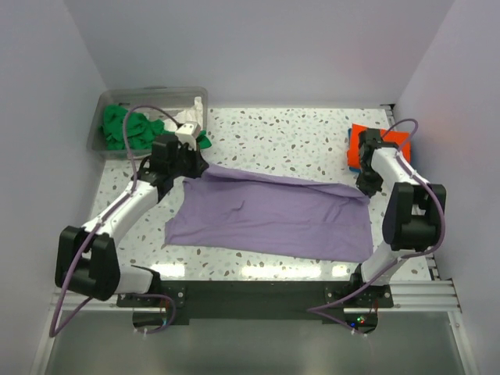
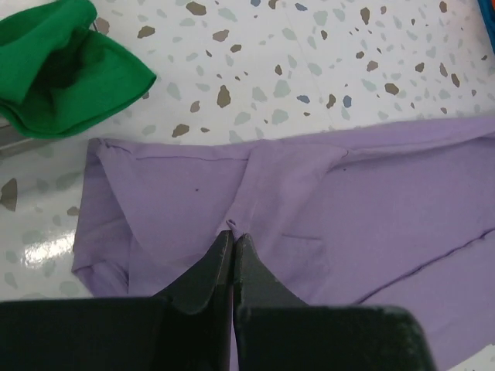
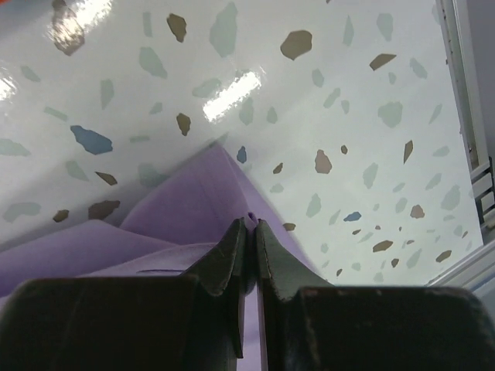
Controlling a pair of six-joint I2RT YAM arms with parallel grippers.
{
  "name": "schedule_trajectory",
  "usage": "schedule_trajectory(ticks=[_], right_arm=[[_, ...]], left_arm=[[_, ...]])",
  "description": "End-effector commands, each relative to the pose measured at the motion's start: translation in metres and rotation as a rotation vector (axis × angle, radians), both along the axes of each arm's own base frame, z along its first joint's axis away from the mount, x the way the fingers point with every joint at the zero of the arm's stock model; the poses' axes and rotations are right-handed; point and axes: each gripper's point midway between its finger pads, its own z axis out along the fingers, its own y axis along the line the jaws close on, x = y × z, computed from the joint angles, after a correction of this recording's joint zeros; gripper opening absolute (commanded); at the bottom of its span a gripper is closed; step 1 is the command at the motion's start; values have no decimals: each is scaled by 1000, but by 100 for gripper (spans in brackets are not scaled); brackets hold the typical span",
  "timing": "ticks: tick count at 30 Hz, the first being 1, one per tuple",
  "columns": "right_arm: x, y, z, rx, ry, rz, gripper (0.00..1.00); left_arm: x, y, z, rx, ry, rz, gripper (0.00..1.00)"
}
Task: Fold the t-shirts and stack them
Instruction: Fold the tshirt
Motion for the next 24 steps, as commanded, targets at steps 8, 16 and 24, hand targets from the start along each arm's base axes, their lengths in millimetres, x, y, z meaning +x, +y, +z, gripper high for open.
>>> schedule_trajectory(ticks=[8, 16, 24], right_arm=[[-24, -7, 8, -40, -12, -63, 0], [-42, -8, 6, -57, 20, -81, 0], [-67, -1, -5, -23, 69, -90, 0]], left_arm=[[-53, 24, 9, 31, 16, 47, 0], [-79, 33, -8, 48, 81, 66, 0], [-99, 28, -11, 30, 102, 45, 2]])
